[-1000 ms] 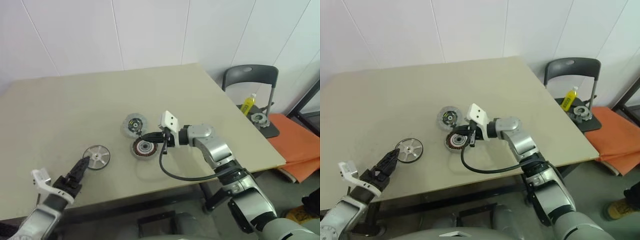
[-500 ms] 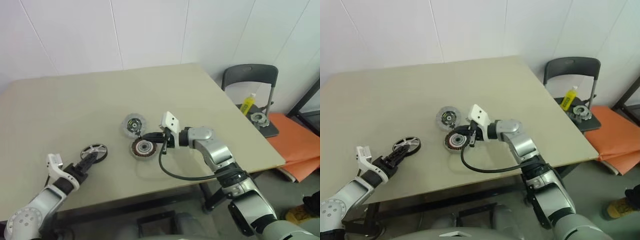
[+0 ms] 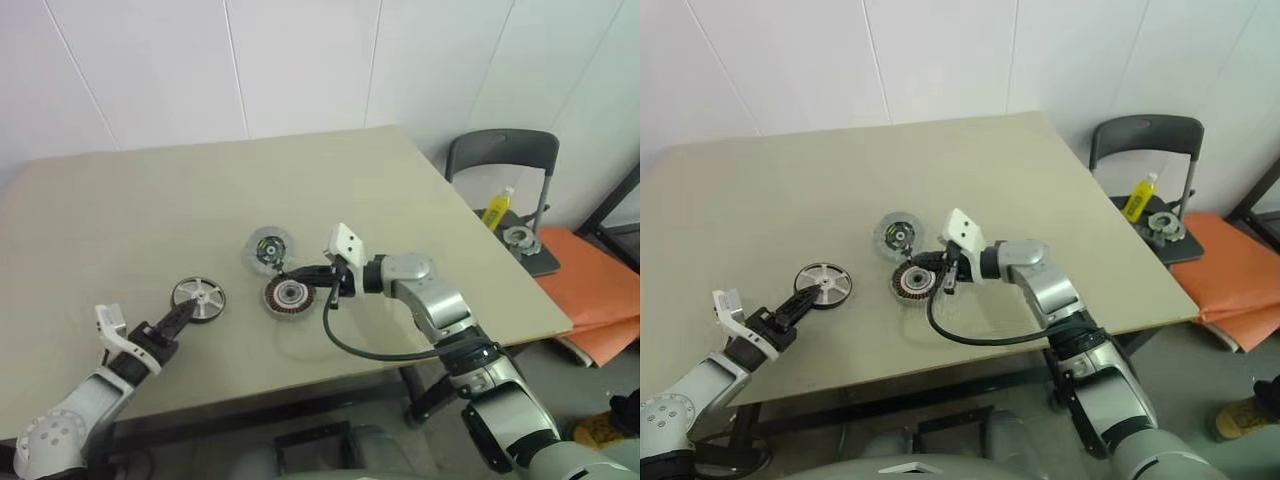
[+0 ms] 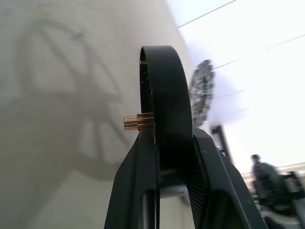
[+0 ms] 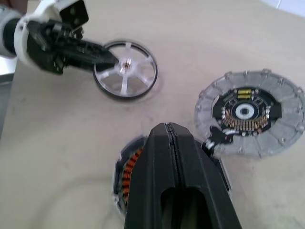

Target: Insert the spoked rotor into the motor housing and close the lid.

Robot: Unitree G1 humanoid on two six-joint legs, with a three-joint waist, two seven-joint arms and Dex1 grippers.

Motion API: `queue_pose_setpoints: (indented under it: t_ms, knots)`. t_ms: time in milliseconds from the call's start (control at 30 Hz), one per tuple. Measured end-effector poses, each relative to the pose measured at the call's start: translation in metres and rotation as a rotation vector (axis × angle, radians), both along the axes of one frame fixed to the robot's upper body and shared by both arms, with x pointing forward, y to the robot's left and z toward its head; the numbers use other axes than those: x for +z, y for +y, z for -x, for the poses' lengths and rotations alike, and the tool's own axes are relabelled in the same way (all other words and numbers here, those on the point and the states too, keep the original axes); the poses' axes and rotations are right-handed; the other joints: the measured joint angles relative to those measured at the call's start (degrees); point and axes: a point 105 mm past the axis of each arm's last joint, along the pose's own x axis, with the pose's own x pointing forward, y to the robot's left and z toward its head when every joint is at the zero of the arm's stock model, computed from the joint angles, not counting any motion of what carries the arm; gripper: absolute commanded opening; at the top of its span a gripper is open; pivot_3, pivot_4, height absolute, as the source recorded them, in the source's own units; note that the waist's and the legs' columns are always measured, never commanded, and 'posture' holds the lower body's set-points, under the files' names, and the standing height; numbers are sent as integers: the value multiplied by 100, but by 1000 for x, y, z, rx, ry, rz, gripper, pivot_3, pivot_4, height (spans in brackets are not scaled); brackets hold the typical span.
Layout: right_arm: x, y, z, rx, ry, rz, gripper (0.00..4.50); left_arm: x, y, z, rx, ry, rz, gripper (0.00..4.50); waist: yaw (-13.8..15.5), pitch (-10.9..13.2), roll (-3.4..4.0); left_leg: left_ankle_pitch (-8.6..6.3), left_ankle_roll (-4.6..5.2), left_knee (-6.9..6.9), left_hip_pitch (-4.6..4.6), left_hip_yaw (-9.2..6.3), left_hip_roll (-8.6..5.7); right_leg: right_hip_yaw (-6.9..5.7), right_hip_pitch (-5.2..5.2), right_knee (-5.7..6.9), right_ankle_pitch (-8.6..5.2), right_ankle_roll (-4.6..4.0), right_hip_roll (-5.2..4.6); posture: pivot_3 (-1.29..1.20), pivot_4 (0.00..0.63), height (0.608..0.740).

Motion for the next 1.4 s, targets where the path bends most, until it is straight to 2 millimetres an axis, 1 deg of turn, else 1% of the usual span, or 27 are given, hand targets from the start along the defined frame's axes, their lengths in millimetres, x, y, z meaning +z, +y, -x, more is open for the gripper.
queue_pose_setpoints:
  t_ms: [200,267,367,467,533,633,800,967,1100,1233,1400]
  knots:
    - [-5,-22,10,20,65,23,0,26,-24,-17,-83,-62,129,475,-2,-1,-5,1,2,3,4,-1,-4,0,6,2,0,1,2,0,0,740]
    - [-8,-31,16,32,97,29,0,35,-37,-24,-131,-64,169,475,13,0,-7,2,2,4,4,-3,-5,0,7,2,0,1,4,0,0,740]
    - [-11,-44,22,36,120,53,0,49,-64,-31,-232,-66,215,475,5,0,-9,2,3,7,6,0,-9,2,11,3,0,2,4,0,0,740]
    - [-16,-51,23,23,135,67,0,55,-81,-33,-295,-44,243,475,-27,2,-13,2,3,6,10,1,-8,5,10,7,0,2,10,0,0,740]
    - [-17,-51,24,19,138,67,0,57,-88,-35,-321,-31,256,475,-12,3,-13,2,3,6,12,-2,-7,3,10,11,0,2,13,0,0,740]
    - [-17,-51,23,8,134,64,0,56,-96,-36,-354,4,267,475,5,3,-13,2,4,9,11,-3,-8,3,10,11,0,2,13,0,0,740]
    - [-17,-48,23,-7,121,57,0,43,-101,-38,-365,88,269,475,5,3,-14,2,3,11,7,0,-13,6,11,7,0,2,9,0,0,740]
    - [-18,-48,23,-27,115,54,0,30,-108,-36,-392,148,273,475,12,3,-14,2,3,11,8,-1,-14,6,11,6,0,2,9,0,0,740]
    - [-17,-48,24,-32,107,52,0,20,-107,-36,-393,185,275,475,8,3,-14,2,3,11,8,-1,-14,6,10,6,0,2,9,0,0,740]
    - [-17,-48,24,-42,108,52,0,16,-112,-36,-414,195,269,475,8,3,-14,2,3,10,7,-1,-15,6,10,4,0,1,9,0,0,740]
    - [-18,-46,26,-47,106,45,0,16,-119,-39,-421,189,276,475,15,3,-14,2,2,11,7,-2,-15,6,11,3,0,1,8,0,0,740]
